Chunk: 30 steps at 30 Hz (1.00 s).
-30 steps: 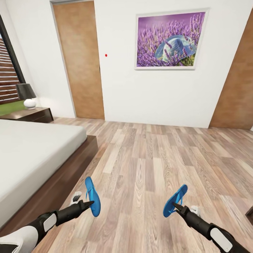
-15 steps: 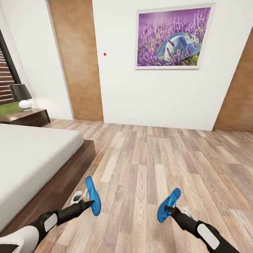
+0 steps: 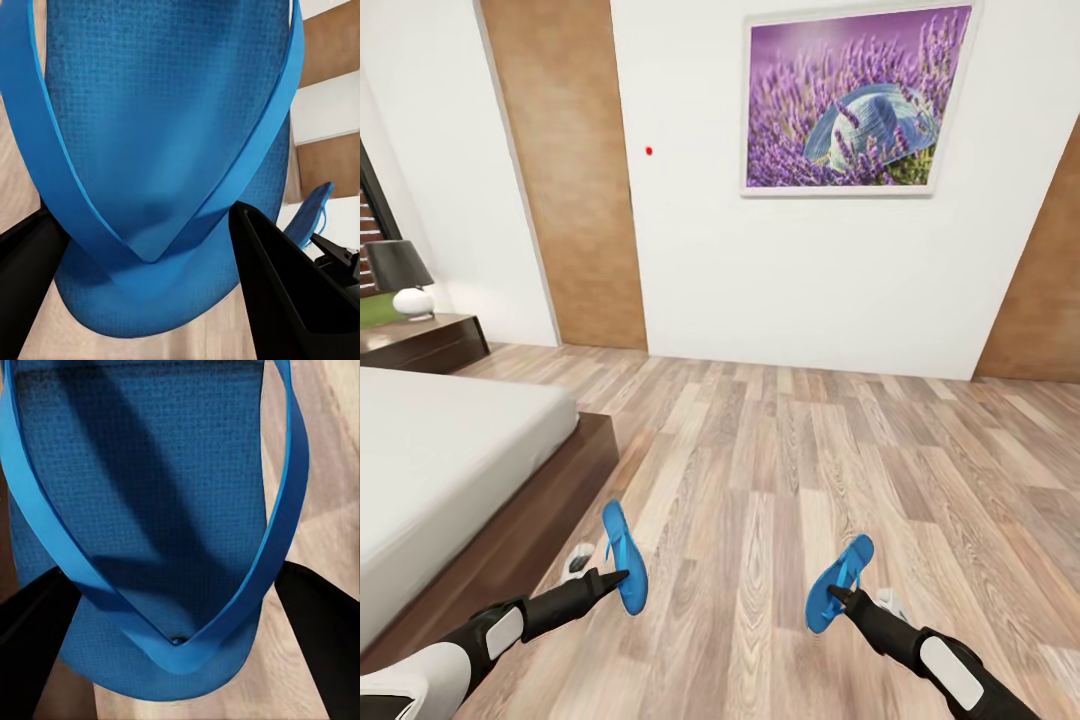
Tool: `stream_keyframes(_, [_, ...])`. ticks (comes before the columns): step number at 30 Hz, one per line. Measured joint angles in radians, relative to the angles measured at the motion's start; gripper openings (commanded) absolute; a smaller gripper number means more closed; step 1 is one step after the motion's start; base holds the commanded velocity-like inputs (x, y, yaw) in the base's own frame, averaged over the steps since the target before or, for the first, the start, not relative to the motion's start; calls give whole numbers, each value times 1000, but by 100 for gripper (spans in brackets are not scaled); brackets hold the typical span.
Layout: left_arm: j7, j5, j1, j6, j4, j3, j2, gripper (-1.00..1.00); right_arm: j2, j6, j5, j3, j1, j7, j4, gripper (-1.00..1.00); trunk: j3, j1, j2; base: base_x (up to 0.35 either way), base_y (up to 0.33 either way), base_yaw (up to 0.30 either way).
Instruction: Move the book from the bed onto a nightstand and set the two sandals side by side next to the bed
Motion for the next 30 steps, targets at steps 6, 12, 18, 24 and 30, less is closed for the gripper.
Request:
stream_keyframes(6, [0, 0, 0, 0, 0, 0, 0, -100, -1, -5, 0, -1, 0, 1, 0, -100, 0, 0, 0, 342, -116, 0])
stream_keyframes(12, [0, 0, 0, 0, 0, 0, 0, -100, -1, -5, 0, 0, 0, -3, 0, -100, 0, 0, 0, 342, -103, 0])
stream_keyframes(18, [0, 0, 0, 0, 0, 0, 1, -100, -1, -5, 0, 0, 0, -3, 0, -100, 0, 0, 0, 342, -33, 0])
stream_keyframes(24, [0, 0, 0, 0, 0, 0, 2, -100, -1, -5, 0, 0, 0, -3, 0, -100, 0, 0, 0, 342, -4, 0])
stream_keyframes(30, [0, 0, 0, 0, 0, 0, 2, -100, -1, -6, 0, 0, 0, -4, 0, -100, 0, 0, 0, 342, 0, 0])
